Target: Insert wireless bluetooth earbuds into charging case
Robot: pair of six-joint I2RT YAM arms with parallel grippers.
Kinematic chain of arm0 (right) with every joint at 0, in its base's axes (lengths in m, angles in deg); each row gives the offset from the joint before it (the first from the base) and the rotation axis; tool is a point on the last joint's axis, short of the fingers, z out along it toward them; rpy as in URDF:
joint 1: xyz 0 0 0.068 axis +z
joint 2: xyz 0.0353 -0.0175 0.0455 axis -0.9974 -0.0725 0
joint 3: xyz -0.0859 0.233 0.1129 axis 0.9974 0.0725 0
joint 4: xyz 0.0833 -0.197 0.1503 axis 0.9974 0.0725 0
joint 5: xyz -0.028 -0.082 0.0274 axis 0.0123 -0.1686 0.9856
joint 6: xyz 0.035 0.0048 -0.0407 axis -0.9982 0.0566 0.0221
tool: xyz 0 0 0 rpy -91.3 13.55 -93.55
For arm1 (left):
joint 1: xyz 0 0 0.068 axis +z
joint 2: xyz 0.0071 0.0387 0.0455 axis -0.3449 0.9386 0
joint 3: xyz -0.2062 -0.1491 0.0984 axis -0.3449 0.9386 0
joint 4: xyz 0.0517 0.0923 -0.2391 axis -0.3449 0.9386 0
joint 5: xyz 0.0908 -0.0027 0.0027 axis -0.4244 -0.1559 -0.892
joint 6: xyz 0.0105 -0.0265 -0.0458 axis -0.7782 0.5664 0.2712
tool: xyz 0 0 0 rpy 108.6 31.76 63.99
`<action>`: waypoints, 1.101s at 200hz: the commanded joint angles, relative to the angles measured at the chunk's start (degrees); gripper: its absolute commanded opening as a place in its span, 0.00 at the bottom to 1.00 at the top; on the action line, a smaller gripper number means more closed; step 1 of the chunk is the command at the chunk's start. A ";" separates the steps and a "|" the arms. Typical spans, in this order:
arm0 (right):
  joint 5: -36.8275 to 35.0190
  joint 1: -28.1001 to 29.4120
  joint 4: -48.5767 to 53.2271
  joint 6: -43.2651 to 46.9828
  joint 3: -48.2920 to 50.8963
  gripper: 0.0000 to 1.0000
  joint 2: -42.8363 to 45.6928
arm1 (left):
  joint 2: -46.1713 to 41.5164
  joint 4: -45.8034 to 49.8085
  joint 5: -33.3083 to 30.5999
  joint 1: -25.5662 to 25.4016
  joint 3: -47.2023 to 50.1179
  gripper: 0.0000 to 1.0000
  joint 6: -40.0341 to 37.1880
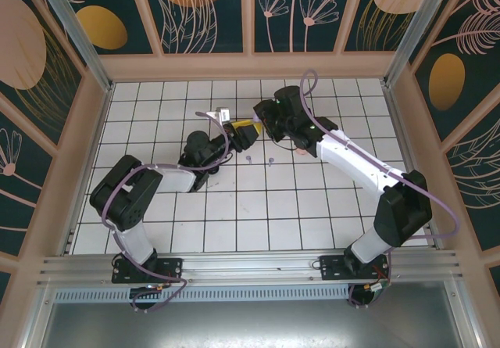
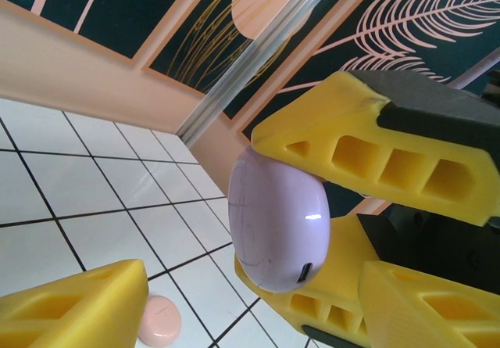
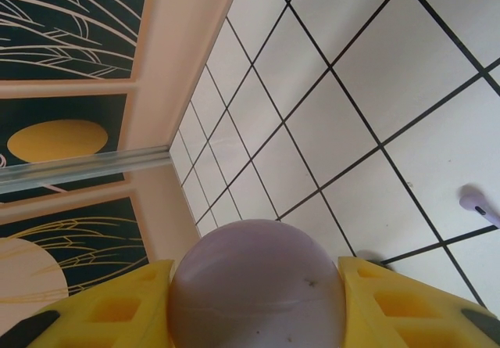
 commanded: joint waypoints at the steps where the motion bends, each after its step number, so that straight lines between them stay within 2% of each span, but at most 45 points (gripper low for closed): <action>1: -0.07 0.95 -2.03 -0.74 -0.04 0.26 2.34 | 1.15 -3.43 1.29 -0.36 -2.17 0.70 0.74; 57: 0.10 1.14 -2.28 -0.48 0.45 0.26 2.88 | 2.39 -3.31 1.64 -0.35 -3.94 0.57 0.80; 97: 0.37 1.22 -2.45 -0.43 0.64 0.26 2.95 | 2.91 -3.56 1.77 -0.37 -4.41 0.40 0.91; 195: -0.15 1.46 -2.81 -0.83 1.42 0.26 4.04 | 2.97 -4.14 1.37 -0.36 -4.53 0.16 0.91; 207: -0.24 1.50 -3.14 -0.83 1.59 0.30 4.30 | 2.93 -4.10 1.36 -0.34 -4.66 0.13 0.89; 220: -0.79 1.28 -3.24 -0.46 1.40 0.44 4.68 | 2.90 -4.10 1.46 -0.32 -4.66 0.10 0.98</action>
